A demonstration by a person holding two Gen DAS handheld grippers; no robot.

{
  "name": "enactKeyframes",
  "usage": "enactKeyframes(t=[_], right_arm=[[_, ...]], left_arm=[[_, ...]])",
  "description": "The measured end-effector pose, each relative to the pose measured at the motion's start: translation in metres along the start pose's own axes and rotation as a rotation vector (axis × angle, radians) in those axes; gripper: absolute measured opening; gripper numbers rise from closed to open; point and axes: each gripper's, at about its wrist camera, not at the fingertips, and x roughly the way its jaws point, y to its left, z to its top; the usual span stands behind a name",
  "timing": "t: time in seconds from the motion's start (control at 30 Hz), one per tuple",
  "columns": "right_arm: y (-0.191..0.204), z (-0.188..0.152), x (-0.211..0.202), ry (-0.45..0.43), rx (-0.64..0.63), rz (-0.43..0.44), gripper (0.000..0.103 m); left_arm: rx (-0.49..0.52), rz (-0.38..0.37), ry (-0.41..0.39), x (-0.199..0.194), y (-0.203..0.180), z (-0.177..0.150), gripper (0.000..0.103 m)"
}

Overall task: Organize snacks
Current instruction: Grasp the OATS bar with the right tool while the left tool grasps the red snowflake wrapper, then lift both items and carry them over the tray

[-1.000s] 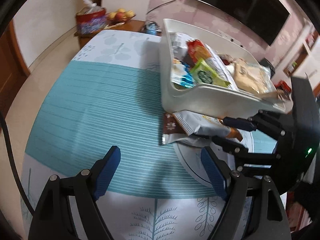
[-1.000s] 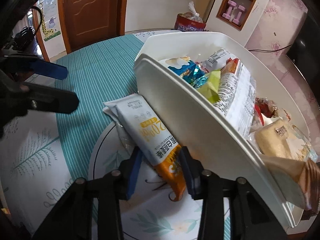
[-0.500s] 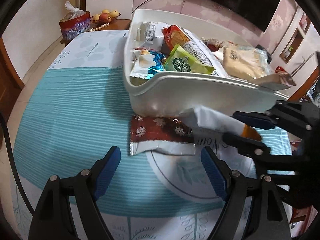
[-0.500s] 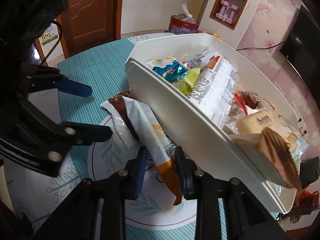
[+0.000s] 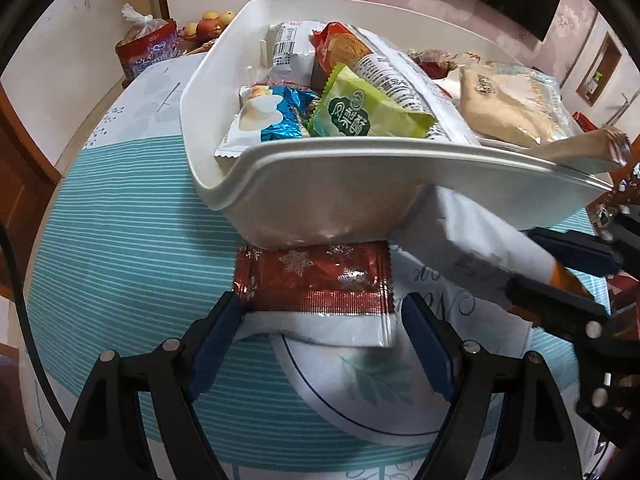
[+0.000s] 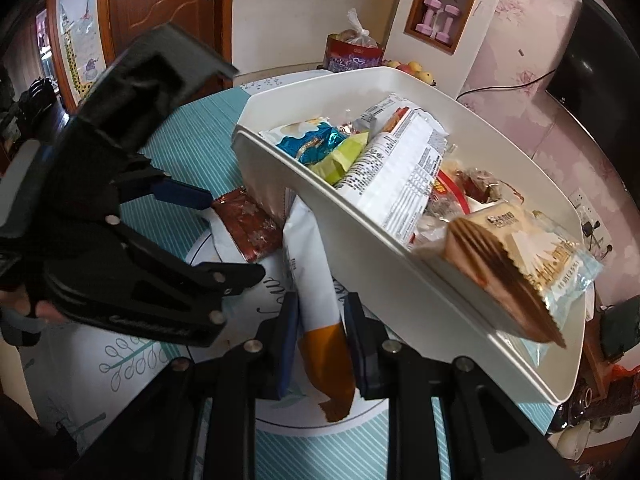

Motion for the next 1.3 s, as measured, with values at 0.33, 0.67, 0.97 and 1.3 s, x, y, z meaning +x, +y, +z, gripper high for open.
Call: enactKeyframes(t=[0.33, 0.67, 0.97, 1.3], right_arm=[[-0.009, -0.006, -0.017, -0.018, 0.032, 0.007, 0.022], [-0.007, -0.009, -0.031, -0.042, 0.026, 0.022, 0.018], [-0.001, -0.008, -0.055, -0.078, 0.016, 0.069, 0.018], [-0.008, 0.007, -0.104, -0.21, -0.027, 0.064, 0.018]], left_arm=[[-0.018, 0.048, -0.028, 0.001, 0.008, -0.002, 0.054], [-0.104, 0.061, -0.024, -0.006, 0.03, 0.0, 0.017], [-0.102, 0.046, -0.037, -0.034, 0.021, -0.002, 0.017], [-0.12, 0.042, -0.107, -0.098, 0.006, 0.018, 0.017]])
